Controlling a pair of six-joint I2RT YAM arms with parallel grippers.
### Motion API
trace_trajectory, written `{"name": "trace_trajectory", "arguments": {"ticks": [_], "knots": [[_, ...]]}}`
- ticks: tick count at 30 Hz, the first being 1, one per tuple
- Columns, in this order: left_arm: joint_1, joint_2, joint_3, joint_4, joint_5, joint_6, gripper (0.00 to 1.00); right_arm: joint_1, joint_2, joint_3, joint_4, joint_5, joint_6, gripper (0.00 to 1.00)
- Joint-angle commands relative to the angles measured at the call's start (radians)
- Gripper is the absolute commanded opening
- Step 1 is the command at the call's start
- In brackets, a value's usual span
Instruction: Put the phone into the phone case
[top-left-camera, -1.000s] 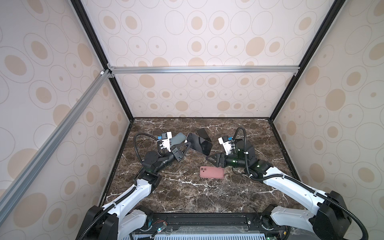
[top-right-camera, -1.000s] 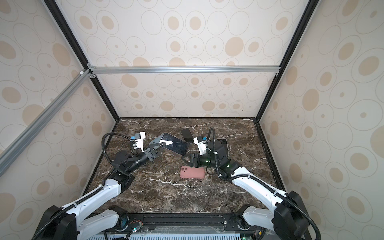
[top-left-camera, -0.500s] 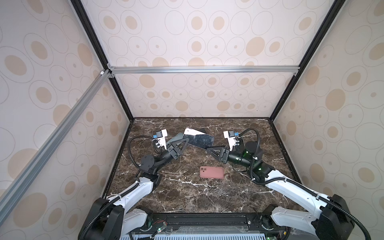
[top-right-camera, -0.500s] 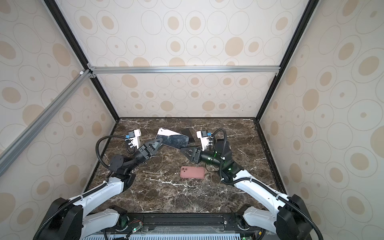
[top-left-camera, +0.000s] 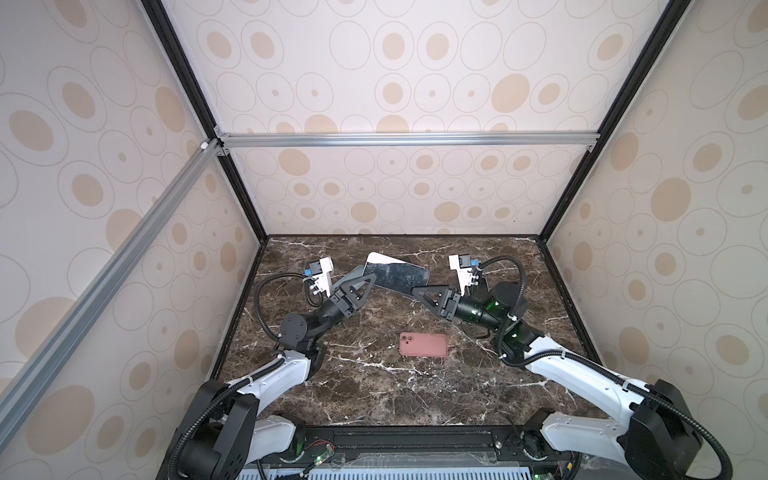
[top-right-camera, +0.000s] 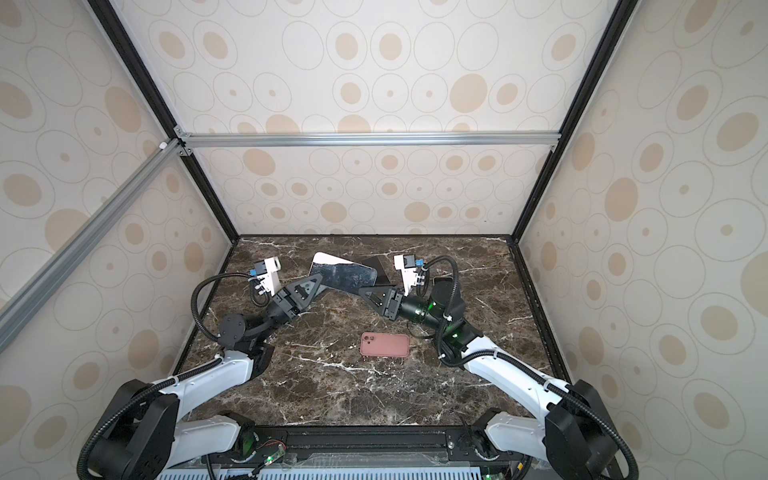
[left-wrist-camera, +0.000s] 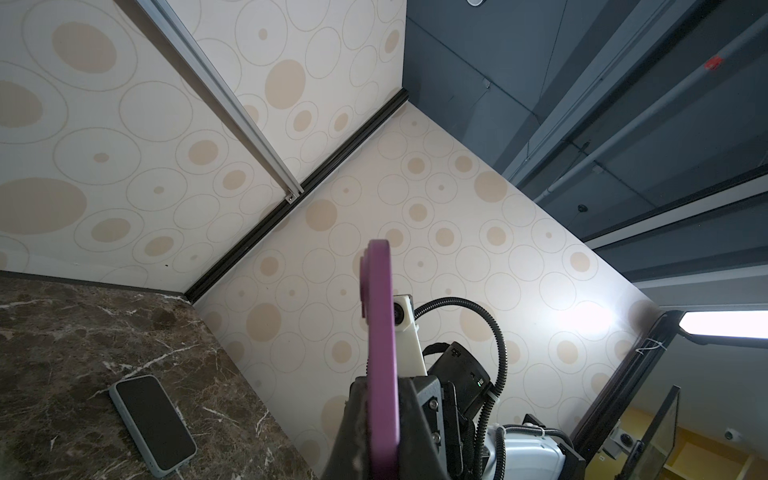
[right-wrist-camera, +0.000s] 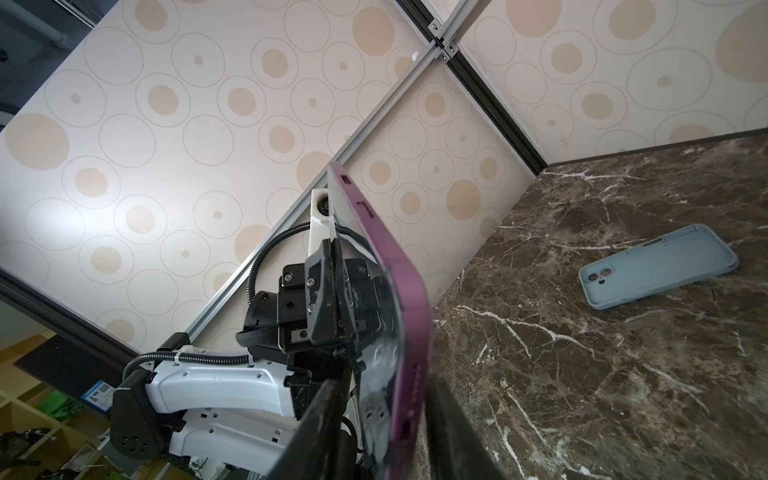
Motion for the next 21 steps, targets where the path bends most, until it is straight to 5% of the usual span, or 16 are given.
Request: {"name": "trace_trajectory", "arguments": {"ticks": [1,21], "knots": [[0.010,-0.001,0.016,0.142,-0.003,-0.050,0.00,-0.003,0.003,0.031,0.069,-0.022,0.028,0.34],[0.012,0.030,-0.007,0.202,-0.005,-0.079,0.00,-0.002,0.023,0.053,0.106,-0.022,0.052,0.16]]}}
